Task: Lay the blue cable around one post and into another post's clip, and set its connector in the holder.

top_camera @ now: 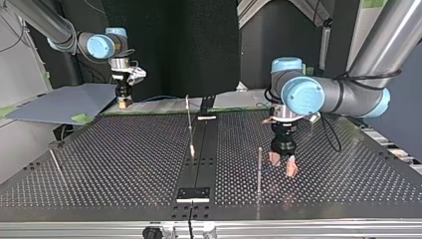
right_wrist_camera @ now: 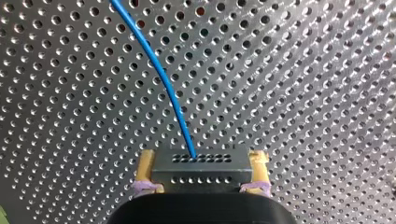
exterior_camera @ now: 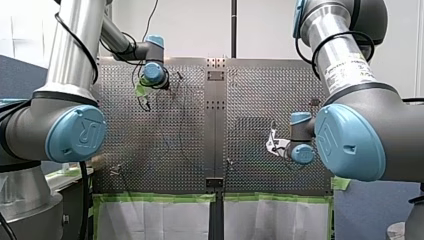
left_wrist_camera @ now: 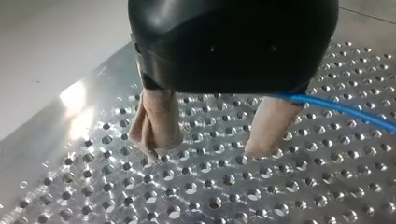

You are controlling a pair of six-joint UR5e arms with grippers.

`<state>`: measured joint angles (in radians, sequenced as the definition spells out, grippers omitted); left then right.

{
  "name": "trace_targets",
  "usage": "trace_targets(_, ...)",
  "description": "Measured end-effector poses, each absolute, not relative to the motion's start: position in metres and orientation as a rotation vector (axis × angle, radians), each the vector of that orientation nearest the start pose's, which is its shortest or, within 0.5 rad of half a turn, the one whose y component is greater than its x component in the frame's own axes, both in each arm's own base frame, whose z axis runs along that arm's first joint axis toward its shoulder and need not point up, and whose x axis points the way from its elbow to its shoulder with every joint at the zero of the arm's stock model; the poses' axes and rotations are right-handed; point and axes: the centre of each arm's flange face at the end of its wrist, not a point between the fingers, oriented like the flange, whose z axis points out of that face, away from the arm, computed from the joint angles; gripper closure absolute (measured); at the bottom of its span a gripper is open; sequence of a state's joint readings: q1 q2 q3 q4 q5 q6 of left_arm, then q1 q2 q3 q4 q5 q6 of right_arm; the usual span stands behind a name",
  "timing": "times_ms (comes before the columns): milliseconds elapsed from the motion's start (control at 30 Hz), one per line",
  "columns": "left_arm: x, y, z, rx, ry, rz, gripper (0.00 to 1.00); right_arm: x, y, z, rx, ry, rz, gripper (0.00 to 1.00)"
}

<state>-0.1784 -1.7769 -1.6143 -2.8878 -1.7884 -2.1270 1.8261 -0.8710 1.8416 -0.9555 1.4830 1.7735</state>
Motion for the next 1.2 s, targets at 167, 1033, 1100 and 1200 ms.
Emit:
trace_targets(167,0.541,-0.213,0.374,-0.464,1.525,-0.425,0.00,0.283,-0.542,0.071,1.372,-1.218,1.588,1.00)
trace_targets(1033,0.542,-0.215,0.374,-0.463,1.517,-0.433,0.00,0.266,-0.563,0.224,1.206,-1.215,1.582,1.00)
trace_targets(1100,0.542,-0.215,0.374,-0.462,1.517,-0.434,0.00,0.265,-0.564,0.239,1.194,-1.209,1.587,1.00)
trace_targets(1200,0.542,-0.215,0.374,-0.462,1.517,-0.434,0.00,0.262,-0.563,0.259,1.177,-1.208,1.590,1.00)
